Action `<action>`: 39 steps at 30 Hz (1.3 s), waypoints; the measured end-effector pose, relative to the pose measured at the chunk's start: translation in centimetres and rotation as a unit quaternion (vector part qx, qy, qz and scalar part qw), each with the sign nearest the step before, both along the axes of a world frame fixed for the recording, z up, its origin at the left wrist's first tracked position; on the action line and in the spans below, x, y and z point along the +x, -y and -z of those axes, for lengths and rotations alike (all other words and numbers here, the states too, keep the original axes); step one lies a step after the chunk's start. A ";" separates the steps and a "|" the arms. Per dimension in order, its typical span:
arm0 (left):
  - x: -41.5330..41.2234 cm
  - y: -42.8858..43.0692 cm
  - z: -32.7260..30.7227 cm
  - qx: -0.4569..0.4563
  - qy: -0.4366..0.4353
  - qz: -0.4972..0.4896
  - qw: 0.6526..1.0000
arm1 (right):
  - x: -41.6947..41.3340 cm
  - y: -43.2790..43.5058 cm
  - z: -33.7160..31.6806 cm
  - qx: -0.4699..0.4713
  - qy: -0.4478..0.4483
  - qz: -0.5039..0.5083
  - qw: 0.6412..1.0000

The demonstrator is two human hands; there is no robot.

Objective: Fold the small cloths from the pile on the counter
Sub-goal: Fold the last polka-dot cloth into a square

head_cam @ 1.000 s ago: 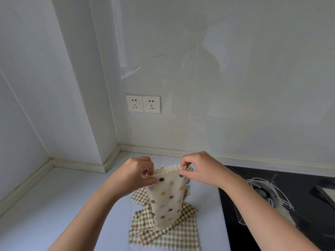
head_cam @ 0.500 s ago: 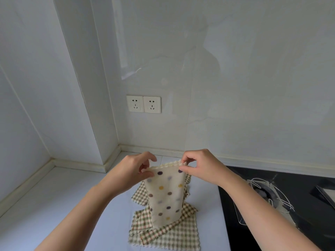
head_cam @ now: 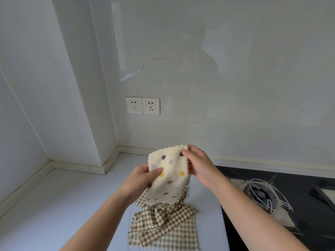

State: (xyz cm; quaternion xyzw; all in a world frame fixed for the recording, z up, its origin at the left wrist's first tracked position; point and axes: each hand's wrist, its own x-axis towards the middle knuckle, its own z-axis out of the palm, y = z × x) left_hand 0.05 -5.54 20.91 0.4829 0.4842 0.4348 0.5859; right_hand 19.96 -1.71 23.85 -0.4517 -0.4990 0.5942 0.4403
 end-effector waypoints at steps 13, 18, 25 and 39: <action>0.5 -0.5 1.5 -0.094 0.014 0.022 0.995 | 1.4 0.1 3.8 -0.187 -0.111 -0.030 0.976; 0.0 -0.4 2.0 -0.077 -0.051 -0.036 0.995 | 2.0 0.6 4.3 -0.175 0.019 -0.072 0.982; 0.0 -0.8 2.3 -0.070 -0.046 -0.048 0.995 | 2.0 0.5 4.4 -0.135 0.058 -0.071 0.987; -0.9 -0.6 1.5 -0.027 0.080 -0.016 0.996 | 2.1 0.3 4.0 -0.161 -0.079 -0.109 0.978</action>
